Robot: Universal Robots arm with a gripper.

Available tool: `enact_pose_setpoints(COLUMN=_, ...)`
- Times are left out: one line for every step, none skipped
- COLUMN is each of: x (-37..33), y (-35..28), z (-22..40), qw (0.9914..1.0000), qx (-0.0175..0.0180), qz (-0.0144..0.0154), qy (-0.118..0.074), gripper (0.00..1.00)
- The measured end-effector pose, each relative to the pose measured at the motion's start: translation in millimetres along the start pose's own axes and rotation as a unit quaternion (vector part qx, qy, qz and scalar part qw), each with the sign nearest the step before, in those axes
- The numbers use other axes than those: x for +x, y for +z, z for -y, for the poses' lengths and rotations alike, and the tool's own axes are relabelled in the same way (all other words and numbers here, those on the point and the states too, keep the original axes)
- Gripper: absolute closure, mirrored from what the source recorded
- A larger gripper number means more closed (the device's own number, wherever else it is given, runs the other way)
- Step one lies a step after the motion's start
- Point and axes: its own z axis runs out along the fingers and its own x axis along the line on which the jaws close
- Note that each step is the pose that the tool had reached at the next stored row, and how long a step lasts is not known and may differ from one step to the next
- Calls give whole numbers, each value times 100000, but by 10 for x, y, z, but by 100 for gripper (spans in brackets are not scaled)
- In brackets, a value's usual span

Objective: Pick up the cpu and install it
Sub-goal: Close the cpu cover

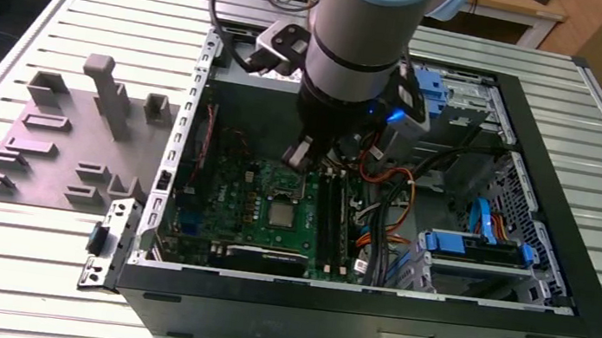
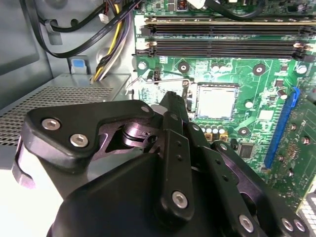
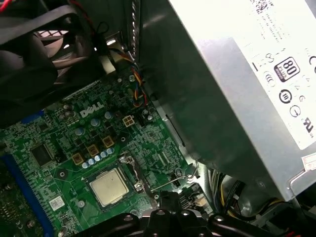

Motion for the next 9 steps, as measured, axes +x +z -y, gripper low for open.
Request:
enact_pose_setpoints(x=9, y=-1, z=5, qw=100000, qx=-3, qz=1, qy=-23, gripper=89)
enact_pose_setpoints(x=18, y=-3, z=10, qw=100000, qx=-6, qz=-4, qy=-43, gripper=89)
enact_pose_setpoints(x=27, y=-5, z=15, qw=100000, qx=-7, qz=-10, qy=-64, gripper=89)
enact_pose_setpoints(x=35, y=-6, z=20, qw=100000, qx=-8, qz=-7, qy=-86, gripper=89)
enact_pose_setpoints(x=41, y=-7, z=23, qw=100000, qx=-11, qz=-12, qy=-105, gripper=89)
enact_pose_setpoints(x=48, y=-8, z=26, qw=100000, qx=-13, qz=-10, qy=-122, gripper=89)
enact_pose_setpoints(x=54, y=-9, z=30, qw=100000, qx=-16, qz=-14, qy=-142, gripper=89)
enact_pose_setpoints(x=60, y=-9, z=34, qw=100000, qx=-19, qz=-12, qy=-159, gripper=89)
enact_pose_setpoints(x=66, y=-10, z=37, qw=100000, qx=-20, qz=-14, qy=-178, gripper=89)
